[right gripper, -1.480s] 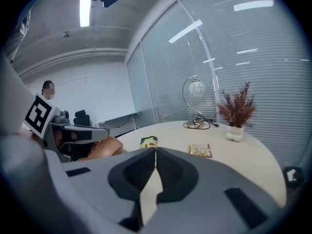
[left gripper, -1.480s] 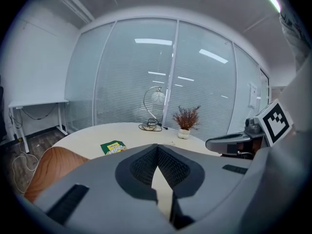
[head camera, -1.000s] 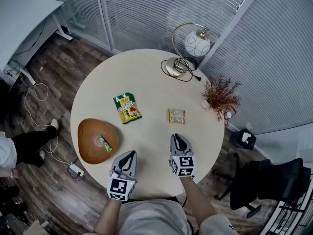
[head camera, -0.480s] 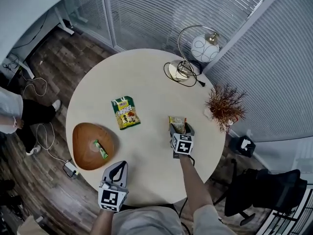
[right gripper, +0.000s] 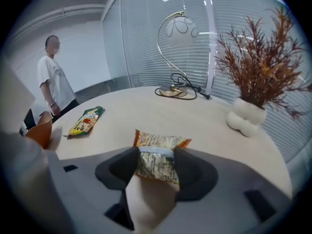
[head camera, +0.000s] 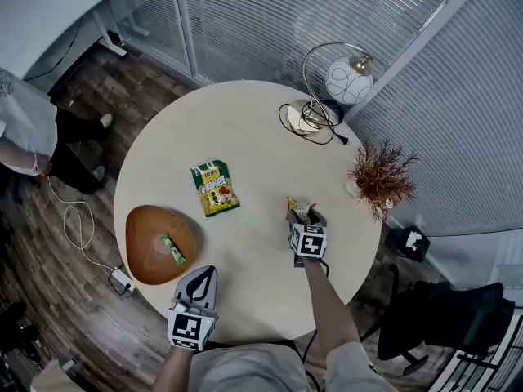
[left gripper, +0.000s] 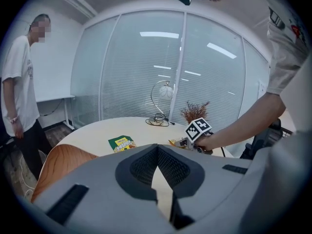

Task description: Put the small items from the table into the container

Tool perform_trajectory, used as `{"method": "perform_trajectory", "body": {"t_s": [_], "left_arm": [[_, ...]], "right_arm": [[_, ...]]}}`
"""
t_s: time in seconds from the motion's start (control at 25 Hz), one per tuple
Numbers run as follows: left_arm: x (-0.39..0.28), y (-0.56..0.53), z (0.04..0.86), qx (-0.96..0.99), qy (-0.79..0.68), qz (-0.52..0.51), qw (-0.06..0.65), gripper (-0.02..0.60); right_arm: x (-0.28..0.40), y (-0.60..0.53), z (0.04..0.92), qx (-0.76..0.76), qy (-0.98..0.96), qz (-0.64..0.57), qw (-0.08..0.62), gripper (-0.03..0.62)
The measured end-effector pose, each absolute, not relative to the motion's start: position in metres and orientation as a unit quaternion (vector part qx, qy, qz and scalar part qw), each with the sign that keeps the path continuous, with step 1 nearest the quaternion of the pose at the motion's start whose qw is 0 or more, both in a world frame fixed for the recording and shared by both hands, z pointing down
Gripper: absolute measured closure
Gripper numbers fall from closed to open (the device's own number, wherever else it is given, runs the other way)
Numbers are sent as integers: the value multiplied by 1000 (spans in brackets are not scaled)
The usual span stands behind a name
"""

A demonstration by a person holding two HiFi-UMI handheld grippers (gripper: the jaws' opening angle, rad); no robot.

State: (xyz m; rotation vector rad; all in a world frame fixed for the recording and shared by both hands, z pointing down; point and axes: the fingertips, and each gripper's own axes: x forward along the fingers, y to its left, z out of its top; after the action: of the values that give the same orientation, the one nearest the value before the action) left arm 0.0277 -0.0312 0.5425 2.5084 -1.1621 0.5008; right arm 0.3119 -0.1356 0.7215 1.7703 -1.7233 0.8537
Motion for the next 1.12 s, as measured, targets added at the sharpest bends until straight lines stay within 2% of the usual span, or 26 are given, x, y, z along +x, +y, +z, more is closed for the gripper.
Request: {"method": "perform_trajectory", "body": {"t_s": [0.36,0.52,0.68,0.88,1.12], "left_arm": [[39,-35,542,888,-405,151,159,591],[5,-33,535,878,-429,142,156,591],[-46,-29,532,859,-468,137,153,591],[-115,-21,523,827,-526,132,146,591],[-146,-13,512,813,-551,119,146,591]], "right_arm": [[280,-103,708,584,-688,357,242,372],[190,-90,667,517,-763,346,175,372],[77,-84,613,442,-841,273,152,372],[-44,-83,592,368,-883,219,191,370],[-76,-84,621,365,-865,227,258,370]]}}
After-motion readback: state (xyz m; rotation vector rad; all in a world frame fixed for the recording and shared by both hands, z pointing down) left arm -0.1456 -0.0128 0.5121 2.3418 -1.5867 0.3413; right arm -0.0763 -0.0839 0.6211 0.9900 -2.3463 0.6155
